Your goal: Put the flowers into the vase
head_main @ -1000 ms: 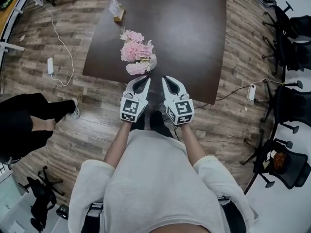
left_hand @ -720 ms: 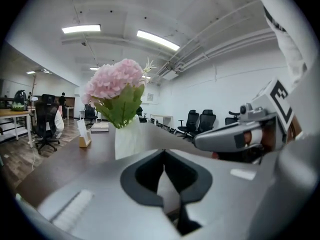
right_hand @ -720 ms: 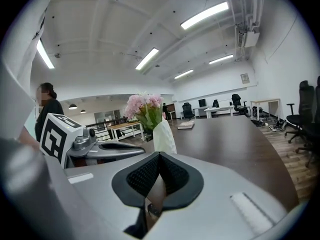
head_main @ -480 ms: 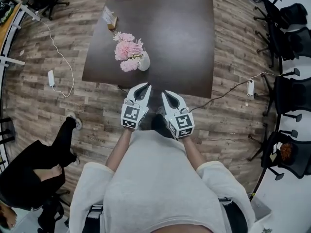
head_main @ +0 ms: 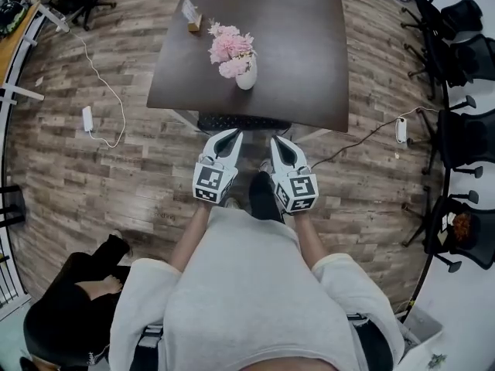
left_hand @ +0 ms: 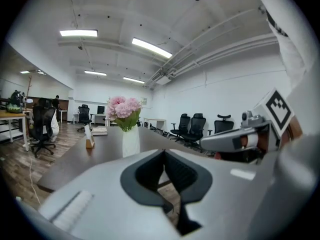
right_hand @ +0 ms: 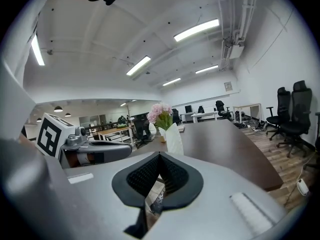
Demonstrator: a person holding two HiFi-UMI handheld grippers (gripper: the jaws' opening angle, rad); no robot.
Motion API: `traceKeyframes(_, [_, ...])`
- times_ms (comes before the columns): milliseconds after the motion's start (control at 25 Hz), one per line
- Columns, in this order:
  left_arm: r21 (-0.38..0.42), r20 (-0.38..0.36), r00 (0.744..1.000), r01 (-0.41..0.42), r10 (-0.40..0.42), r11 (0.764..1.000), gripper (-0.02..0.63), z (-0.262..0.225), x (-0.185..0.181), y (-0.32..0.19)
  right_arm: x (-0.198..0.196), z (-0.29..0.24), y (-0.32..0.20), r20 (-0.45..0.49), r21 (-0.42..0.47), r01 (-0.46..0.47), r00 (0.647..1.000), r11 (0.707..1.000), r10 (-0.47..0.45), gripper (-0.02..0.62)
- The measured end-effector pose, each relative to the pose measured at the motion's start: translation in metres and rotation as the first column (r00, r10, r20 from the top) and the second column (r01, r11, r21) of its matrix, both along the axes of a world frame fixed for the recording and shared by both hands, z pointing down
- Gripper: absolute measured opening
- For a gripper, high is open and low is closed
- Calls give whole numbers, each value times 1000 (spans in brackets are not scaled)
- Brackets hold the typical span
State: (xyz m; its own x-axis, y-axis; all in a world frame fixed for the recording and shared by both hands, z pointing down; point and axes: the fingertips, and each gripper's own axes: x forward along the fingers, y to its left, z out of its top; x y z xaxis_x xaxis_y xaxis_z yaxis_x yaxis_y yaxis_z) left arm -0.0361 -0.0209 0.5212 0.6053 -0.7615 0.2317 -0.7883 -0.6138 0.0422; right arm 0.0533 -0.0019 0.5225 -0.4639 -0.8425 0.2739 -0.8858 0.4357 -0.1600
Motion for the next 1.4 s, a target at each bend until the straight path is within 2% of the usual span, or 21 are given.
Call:
traceKeyframes(280, [5,-8,1000,6,-6,1000,11,-4,-23,43,-14,-7,42,-23,20,-18,1000,1000,19,-5])
traceKeyframes(560, [8,-9,1000,5,-5,1000,11,-3,-28,72,-18,-10,68,-33,34,-23,999,999,25,-5])
traceKeyframes(1400, [15,-8,1000,-12,12,1000,11,-2,-26,90,-21,-16,88,-47,46,-28,998,999,30,-5])
